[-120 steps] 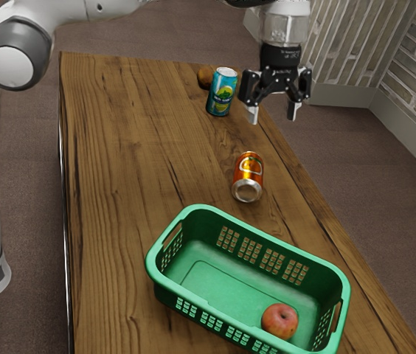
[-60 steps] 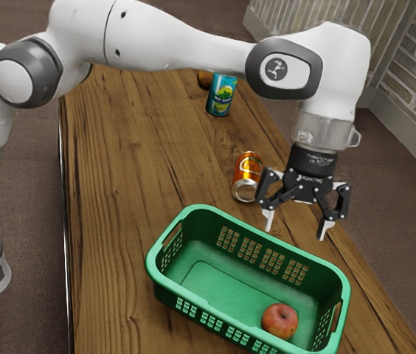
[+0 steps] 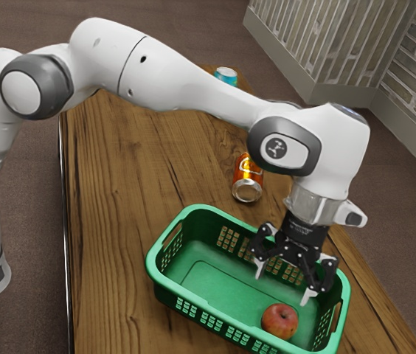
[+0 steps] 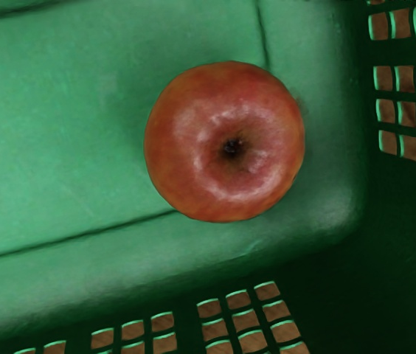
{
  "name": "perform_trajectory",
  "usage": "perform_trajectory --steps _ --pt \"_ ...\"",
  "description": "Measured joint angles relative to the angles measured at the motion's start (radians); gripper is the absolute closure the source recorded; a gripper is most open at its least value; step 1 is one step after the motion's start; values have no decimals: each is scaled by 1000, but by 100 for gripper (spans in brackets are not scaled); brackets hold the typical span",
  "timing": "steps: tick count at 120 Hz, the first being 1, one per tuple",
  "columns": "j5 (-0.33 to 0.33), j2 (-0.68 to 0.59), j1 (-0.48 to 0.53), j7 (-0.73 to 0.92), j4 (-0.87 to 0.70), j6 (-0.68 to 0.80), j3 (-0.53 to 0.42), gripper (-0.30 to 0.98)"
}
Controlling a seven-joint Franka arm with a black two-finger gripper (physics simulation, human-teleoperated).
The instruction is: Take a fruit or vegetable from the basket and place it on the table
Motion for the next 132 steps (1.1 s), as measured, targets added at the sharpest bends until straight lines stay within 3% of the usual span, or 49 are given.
perform_trajectory --steps 21,57,132 --pt "-3 46 -1 125 -1 35 2 0" --pt "-73 95 -20 273 -26 95 53 0" --pt "-110 127 -18 424 -26 136 71 0"
